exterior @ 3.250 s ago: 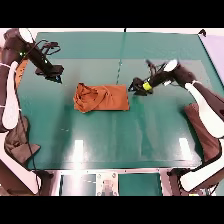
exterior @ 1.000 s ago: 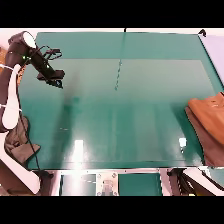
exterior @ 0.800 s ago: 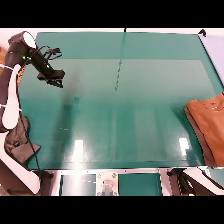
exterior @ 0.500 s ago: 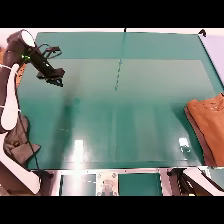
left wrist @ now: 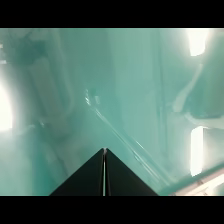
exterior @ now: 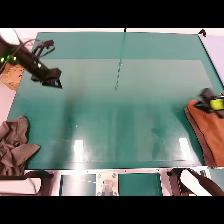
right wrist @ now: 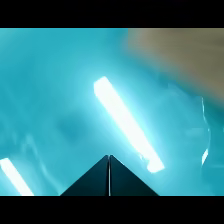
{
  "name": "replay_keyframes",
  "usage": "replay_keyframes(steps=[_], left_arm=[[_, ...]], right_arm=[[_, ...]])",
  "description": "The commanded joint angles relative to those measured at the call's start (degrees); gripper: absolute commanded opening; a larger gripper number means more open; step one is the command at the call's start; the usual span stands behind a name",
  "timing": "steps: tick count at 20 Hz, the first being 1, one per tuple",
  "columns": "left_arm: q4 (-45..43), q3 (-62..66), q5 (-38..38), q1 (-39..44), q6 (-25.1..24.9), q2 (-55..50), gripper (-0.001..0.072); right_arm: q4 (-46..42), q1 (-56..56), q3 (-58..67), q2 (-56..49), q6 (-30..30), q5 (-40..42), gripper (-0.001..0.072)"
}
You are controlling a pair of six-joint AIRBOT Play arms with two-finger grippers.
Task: Fold the shirts.
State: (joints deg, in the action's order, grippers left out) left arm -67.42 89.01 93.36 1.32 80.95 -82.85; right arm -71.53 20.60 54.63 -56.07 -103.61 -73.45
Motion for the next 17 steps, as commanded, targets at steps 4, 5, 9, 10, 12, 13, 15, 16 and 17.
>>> replay_keyframes(steps=[4,5,9,10,12,13,15,16,17], left_arm=[[0.04,-29.83,-8.37,0.76,-0.04,18.95,0.0021],[0.04,-30.47,-8.28,0.76,-0.07,19.37,0.0021],[0.13,-30.45,-8.7,0.76,-0.02,19.56,0.0022],[0.13,-30.45,-8.94,0.76,-0.02,19.56,0.0022],[0.17,-30.45,-8.9,0.76,-0.02,19.56,0.0021],[0.17,-30.45,-8.81,0.76,0.0,19.56,0.0021],[0.17,-30.45,-8.87,0.76,0.0,19.56,0.0021],[0.17,-30.45,-8.94,0.76,-0.02,19.56,0.0021],[0.17,-30.45,-8.94,0.76,-0.02,19.56,0.0021]], right_arm=[[0.63,-24.04,-5.95,-0.37,0.37,12.59,0.0018],[0.66,-24.68,-5.97,-0.37,0.37,12.46,0.0018],[0.61,-24.83,-5.97,-0.37,0.39,12.41,0.0018],[0.61,-24.83,-5.97,-0.37,0.39,12.41,0.0018],[0.61,-24.83,-5.97,-0.37,0.39,12.41,0.0018],[0.61,-24.83,-5.97,-0.37,0.39,12.41,0.0018],[0.61,-24.83,-5.97,-0.37,0.39,12.41,0.0018],[0.61,-24.83,-5.97,-0.37,0.39,12.41,0.0018],[0.61,-24.83,-5.97,-0.37,0.39,12.41,0.0018]])
